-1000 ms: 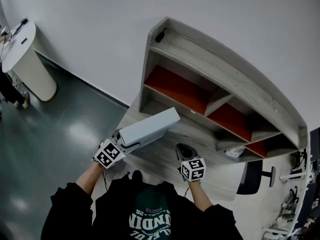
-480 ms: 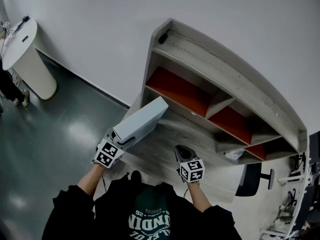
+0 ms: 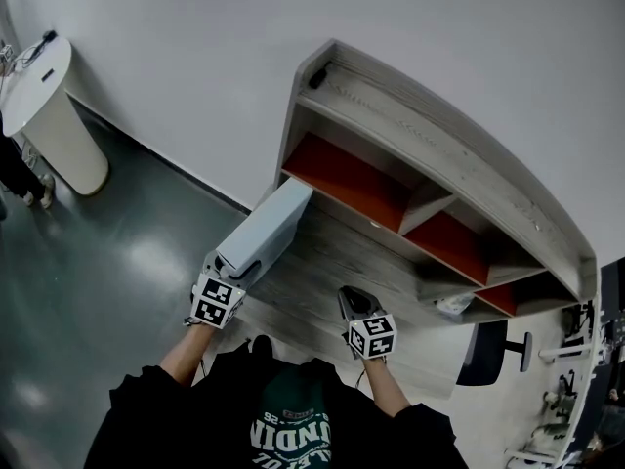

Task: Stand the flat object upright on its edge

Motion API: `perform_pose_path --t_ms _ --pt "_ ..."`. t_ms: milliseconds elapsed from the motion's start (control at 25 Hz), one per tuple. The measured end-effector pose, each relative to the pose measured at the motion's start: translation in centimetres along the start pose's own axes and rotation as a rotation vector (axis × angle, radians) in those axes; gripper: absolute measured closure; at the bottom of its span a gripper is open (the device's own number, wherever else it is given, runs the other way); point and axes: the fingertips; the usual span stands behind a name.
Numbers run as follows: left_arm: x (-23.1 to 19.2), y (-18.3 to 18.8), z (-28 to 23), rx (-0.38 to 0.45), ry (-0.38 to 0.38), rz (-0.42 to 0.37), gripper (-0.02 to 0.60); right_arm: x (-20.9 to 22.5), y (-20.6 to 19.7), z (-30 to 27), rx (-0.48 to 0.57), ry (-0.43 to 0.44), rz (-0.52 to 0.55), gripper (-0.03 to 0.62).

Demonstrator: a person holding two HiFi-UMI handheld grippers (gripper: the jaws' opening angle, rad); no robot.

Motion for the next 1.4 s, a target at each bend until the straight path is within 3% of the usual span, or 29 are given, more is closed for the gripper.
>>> perform_pose_path --t_ms 200,600,1400 --pt "-0.4 0.5 -1.0 0.002 0.073 0.023 0.314 0.3 -0.1 0.5 0.003 -0.012 -0.003 0.543" --pt "-0.7 1.4 -3.0 0.009 0.136 0.039 0.314 1.3 -0.8 1.8 0.003 -0.045 -0.025 0.543" --pt "-1.7 3.8 -7.3 0.034 0.182 0.058 0.316 3.8 -1.6 3.6 -0.002 -0.105 -0.070 0.543"
Point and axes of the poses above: the fingertips, and each gripper's own axes: z backward along the fingers, x to its right, y out of its top, and after that the axes turned 5 degrees about -z, right-handed
